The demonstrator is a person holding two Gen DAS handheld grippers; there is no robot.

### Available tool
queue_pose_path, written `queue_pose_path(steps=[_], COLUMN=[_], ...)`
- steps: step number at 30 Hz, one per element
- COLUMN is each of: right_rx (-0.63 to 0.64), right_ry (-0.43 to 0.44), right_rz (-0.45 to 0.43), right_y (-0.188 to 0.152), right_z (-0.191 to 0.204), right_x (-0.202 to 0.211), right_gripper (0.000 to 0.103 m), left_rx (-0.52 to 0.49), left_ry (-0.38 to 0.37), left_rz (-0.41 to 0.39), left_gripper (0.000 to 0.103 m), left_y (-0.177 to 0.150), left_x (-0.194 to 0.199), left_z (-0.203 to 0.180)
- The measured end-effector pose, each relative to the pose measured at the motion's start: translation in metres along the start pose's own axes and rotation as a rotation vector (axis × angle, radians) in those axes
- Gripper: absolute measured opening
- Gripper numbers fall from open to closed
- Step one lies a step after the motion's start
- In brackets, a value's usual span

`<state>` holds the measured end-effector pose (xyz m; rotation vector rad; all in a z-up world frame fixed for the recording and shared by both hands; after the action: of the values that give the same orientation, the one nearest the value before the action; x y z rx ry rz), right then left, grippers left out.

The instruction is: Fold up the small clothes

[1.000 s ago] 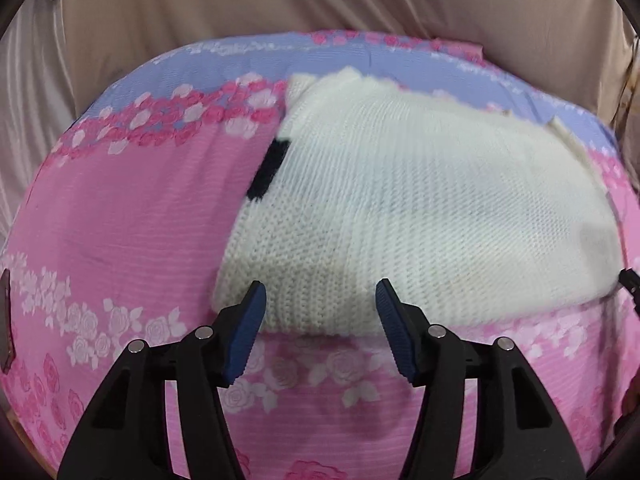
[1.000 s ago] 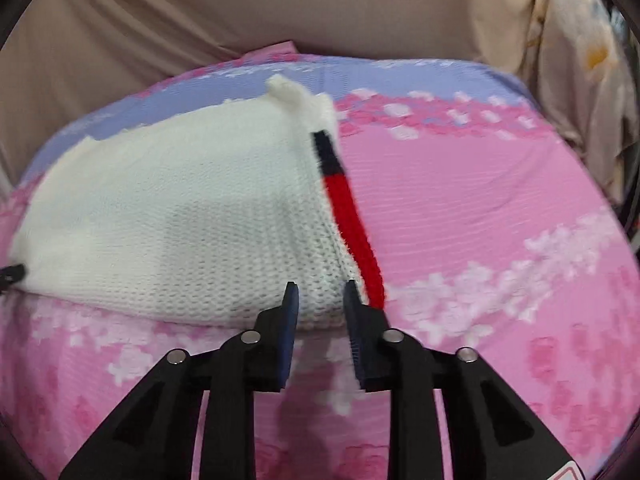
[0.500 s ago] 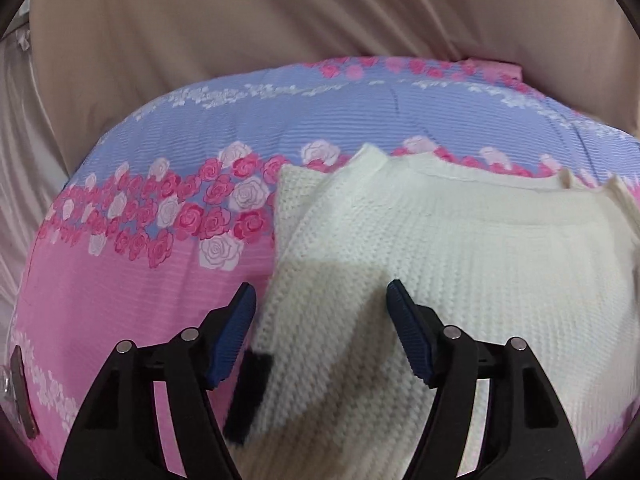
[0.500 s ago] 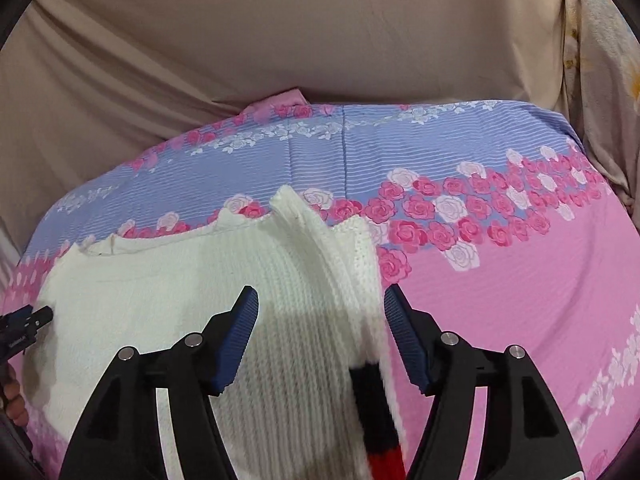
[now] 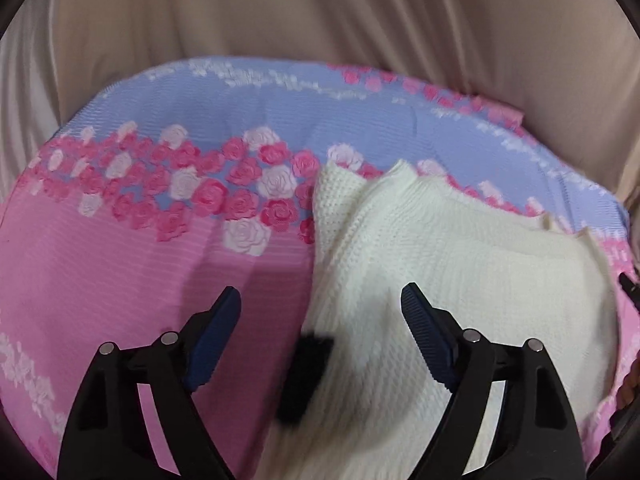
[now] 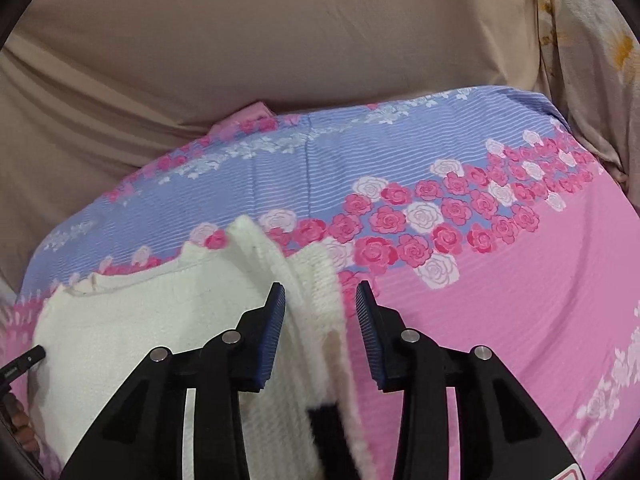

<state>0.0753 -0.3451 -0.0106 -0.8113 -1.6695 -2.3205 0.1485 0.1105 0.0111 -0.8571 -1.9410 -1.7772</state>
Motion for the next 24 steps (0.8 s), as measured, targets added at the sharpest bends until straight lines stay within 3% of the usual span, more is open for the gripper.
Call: queue_pose_path(steps=[4, 7, 10, 13, 19, 24], right_rx=[0.186, 0.257, 0.313, 0.33, 0.338, 0.353], right_ry=[0.075, 0.143, 0.172, 0.217, 0.3, 0.269], right_rz=[0.012, 0.047, 0.066, 0.086, 0.04, 0.152], right_y=[-0.037, -0.077, -0.103, -0.11, -0.088, -0.104], right_z=[0.052, 0.091, 0.119, 0.139, 0.18, 0.199], right_x=[0.045, 0.065, 0.07, 0.066, 0.064, 0.013], right_gripper=[0.035, 0.035, 0.035, 0.035, 0.031, 0.031], left_rx=[-0.052, -0.08, 0.048, 0.139, 0.185, 0.164], left_ry=[0.051, 0.093, 0.0, -0.062, -0.074, -0.062], left_rz=[-0.069, -0.064, 0.004, 0.037, 0.036, 0.047], left_gripper=[0.08, 0.081, 0.082, 0.082, 0.083, 0.086], left_y=[-0.016, -0.035, -0.056, -0.072, -0.076, -0.076], left_x=[0.045, 0.053, 0.045, 0.04, 0.035, 0.021], left_z=[-0.001, 0.001, 0.02, 0.033, 0.037, 0.025])
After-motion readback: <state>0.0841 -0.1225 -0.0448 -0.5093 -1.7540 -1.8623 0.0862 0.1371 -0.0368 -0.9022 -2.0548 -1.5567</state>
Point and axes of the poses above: each gripper's, at about its wrist camera, not at the fingertips, and x roughly against the way its jaws point, z to its left, y to its top, the point moved 2 cm from there along -x, roughly the way its jaws point, and after that the axes turned 9 degrees about -z, right-handed, at the moved point
